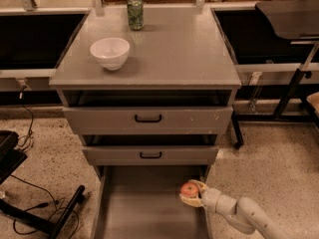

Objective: Place apple into bottom drawer

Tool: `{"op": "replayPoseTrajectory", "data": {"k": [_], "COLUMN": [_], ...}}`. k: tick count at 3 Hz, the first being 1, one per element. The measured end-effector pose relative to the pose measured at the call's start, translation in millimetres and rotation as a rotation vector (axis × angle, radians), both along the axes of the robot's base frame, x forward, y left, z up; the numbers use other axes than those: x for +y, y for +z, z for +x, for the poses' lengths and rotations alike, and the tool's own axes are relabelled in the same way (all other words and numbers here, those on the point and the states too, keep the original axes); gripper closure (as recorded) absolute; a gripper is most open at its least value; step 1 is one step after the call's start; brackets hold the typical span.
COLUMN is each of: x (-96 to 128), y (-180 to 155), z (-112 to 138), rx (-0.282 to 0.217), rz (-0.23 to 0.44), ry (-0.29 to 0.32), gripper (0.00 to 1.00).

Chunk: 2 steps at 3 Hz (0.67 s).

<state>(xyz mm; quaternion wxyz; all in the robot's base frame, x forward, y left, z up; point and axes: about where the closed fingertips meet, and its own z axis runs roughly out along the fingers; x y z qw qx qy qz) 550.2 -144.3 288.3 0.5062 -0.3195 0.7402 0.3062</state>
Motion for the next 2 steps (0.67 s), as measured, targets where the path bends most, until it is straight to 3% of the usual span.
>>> {"op": "replayPoseTrajectory", "data": {"k": [1,2], "x": [9,55], "y": [-5,-35], "z": [4,13], "rx": [0.003,0.013], "rz": [-0.003,-0.024], "ry": [0.020,0.097], "gripper": [1.00,1.00]}}
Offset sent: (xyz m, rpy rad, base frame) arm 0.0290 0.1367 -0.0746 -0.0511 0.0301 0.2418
